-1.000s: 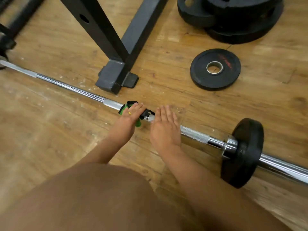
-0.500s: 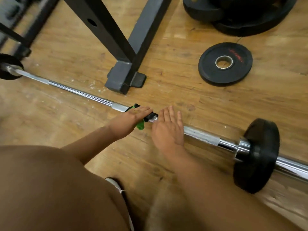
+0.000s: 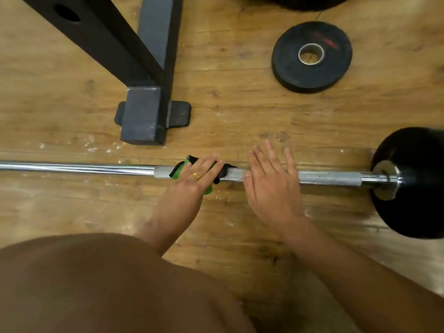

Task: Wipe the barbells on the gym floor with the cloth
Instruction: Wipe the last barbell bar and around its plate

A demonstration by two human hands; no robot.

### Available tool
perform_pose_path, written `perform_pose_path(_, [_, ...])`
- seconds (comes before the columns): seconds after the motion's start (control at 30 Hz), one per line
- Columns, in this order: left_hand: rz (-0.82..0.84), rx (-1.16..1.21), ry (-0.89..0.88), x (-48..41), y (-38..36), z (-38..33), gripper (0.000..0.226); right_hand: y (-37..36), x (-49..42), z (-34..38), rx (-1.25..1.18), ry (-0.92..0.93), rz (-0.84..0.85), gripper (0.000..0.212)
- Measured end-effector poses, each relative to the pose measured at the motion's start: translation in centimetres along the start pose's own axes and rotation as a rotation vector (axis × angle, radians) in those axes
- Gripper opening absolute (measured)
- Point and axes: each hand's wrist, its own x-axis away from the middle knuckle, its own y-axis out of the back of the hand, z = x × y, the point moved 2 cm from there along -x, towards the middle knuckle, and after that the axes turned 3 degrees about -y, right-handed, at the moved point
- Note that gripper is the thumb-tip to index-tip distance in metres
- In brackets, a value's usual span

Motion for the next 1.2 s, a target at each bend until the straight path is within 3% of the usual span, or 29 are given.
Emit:
perform_pose_path(0.07, [0.019, 0.037, 0.035, 0.1, 1.0, 1.6, 0.093, -0.1, -0.2, 0.2, 0.027, -0.031, 0.008, 0.060])
perform_pose_path(0.23, [0.025, 0.159, 0.338, -0.3, 2.7, 4.0, 0.069, 0.3, -0.3, 1.1, 0.045, -0.132, 0.015, 0.060])
perform_pose_path(0.4, [0.018, 0.167, 0.148, -1.9, 1.0, 1.6, 0.070, 0.2, -0.8, 1.1, -0.004, -0.137, -0.074, 0.058])
perform_pose_path(0.53, [-0.065, 0.126, 0.099, -1.9, 0.2, 1.2, 0.070, -0.7, -1.1, 0.8, -0.053, -0.107, -0.194, 0.055])
perform_pose_path(0.63, [-0.089, 0.105, 0.071, -1.6, 0.3, 1.3, 0.070, -0.7, -1.1, 0.9, -0.037, -0.105, -0.190, 0.057])
perform_pose_path(0.83, [-0.170, 0.102, 0.351, -0.3, 0.7, 2.1, 0.064, 0.1, -1.4, 1.2, 0.014, -0.150, -0.049, 0.061])
perform_pose_path(1.03, [-0.198, 0.118, 0.087, -1.8, -1.4, -1.7, 0.079, -0.2, -1.7, 1.1, 0.011, -0.158, -0.105, 0.061])
perform_pose_path(1.2, [-0.267, 0.138, 0.349, 0.2, -0.3, 4.0, 0.068, -0.5, -1.6, 1.1, -0.001, -0.157, -0.136, 0.059])
